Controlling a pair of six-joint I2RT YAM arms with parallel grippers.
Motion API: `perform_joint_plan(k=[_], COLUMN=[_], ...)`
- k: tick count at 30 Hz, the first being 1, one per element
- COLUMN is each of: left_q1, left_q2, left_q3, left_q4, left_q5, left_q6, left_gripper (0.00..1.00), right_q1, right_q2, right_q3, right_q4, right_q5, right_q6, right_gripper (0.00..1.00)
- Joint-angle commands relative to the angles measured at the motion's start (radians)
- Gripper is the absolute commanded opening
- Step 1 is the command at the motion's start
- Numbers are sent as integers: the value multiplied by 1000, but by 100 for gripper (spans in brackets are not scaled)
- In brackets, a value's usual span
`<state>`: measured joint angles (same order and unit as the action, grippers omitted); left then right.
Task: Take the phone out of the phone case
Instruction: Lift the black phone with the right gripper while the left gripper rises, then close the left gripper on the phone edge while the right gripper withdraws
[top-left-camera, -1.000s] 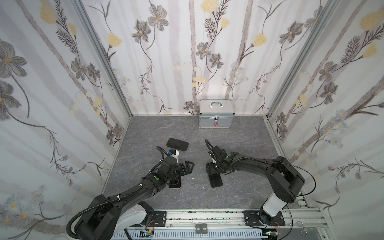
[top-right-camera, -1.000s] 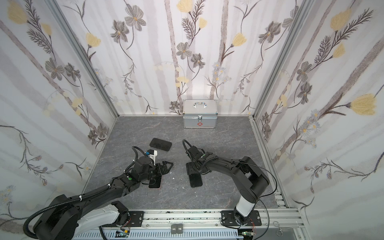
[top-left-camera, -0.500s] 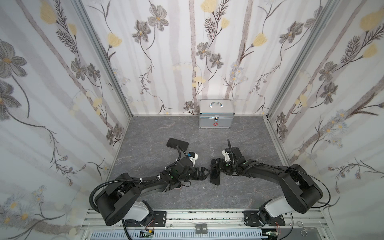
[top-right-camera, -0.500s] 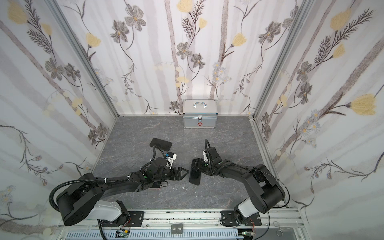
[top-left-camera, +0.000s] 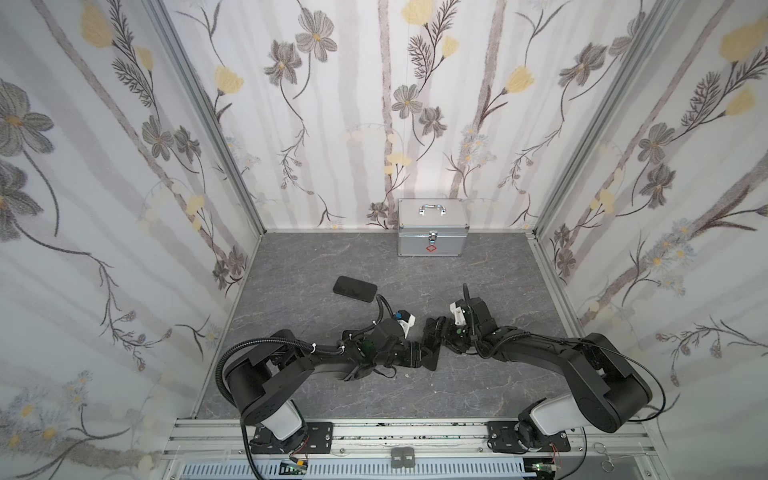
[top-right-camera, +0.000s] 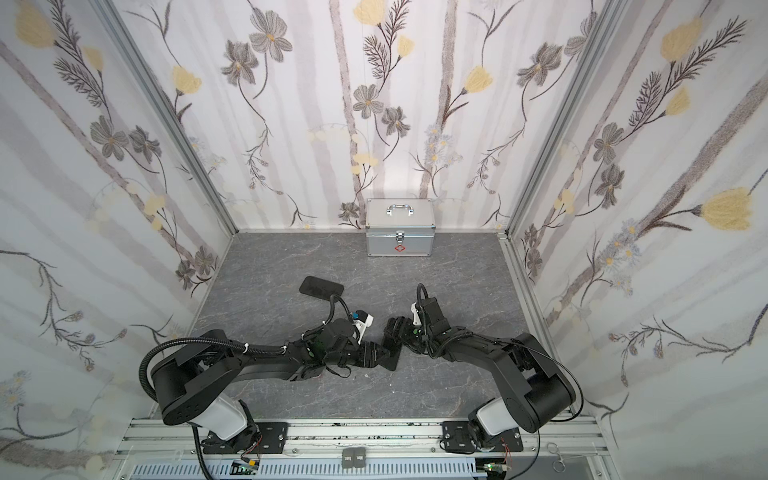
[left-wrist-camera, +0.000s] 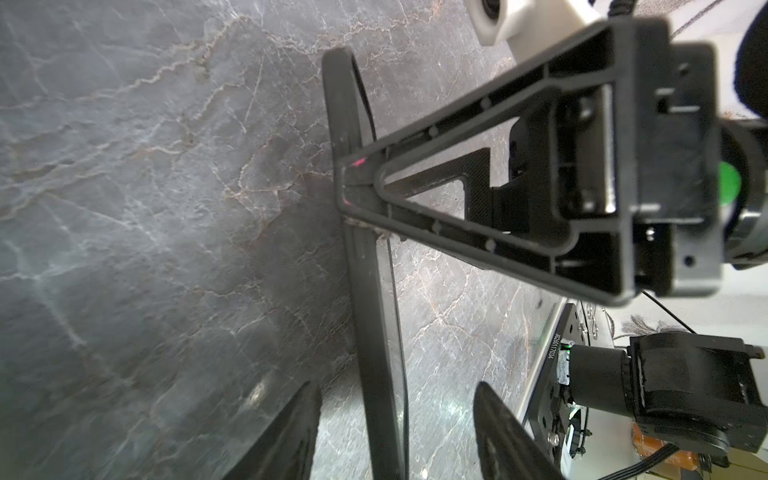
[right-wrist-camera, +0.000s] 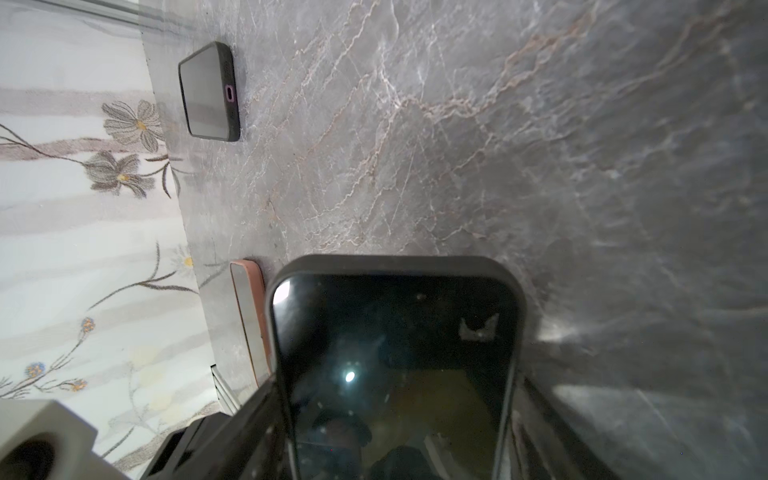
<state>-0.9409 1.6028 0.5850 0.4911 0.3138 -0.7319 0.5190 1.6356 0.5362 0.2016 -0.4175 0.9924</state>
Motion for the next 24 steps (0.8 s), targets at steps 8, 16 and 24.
perform_joint_plan(k=[8,16,24], left_q1=[-6,-6,-4], left_q2=[9,-3,-1], left_q3=[-7,-7,10], left_q4=[52,52,51], left_q5=[-30,-32,-31], left_q6=[6,8,4], left_gripper=[34,22,0], right_q1=[-9,-14,-20], right_q2=[-4,-32,-108], right_q3=[-93,-96,-58], right_q4=[211,190,108], right_q5=[-68,-52,-29], right_q6=[218,225,183], right_gripper=[54,56,66])
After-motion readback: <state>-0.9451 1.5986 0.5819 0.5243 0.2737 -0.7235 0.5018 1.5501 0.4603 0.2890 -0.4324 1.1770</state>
